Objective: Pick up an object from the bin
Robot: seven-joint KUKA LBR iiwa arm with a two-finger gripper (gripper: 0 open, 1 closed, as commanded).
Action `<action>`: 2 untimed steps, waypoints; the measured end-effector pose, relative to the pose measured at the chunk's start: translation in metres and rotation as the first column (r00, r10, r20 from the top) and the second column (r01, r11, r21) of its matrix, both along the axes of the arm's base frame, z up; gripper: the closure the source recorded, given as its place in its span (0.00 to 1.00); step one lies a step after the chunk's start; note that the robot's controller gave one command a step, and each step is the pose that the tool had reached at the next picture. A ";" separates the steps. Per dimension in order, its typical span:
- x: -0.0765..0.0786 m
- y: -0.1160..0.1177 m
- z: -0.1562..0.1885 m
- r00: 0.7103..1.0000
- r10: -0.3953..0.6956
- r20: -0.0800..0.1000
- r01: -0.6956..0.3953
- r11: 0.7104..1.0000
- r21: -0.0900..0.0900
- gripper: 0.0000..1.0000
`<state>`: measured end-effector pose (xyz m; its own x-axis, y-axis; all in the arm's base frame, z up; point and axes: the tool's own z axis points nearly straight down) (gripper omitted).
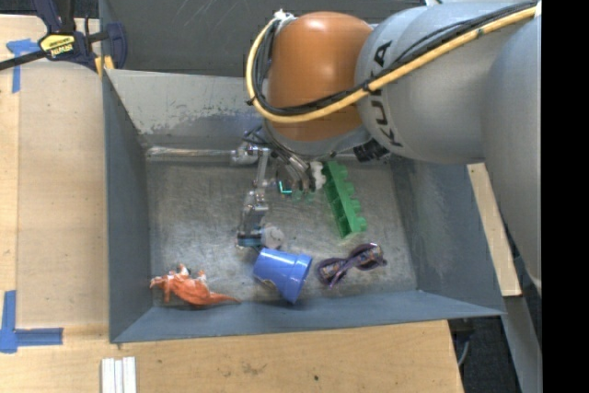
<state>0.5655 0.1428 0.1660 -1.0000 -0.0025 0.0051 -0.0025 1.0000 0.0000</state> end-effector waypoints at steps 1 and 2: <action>0.002 -0.001 0.004 1.000 -0.002 0.008 0.002 1.000 0.001 0.00; 0.000 -0.009 -0.023 0.995 0.101 0.015 -0.101 0.995 0.001 0.00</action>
Offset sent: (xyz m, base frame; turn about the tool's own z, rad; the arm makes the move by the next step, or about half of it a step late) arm -0.0098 -0.0351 -0.0960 -0.3148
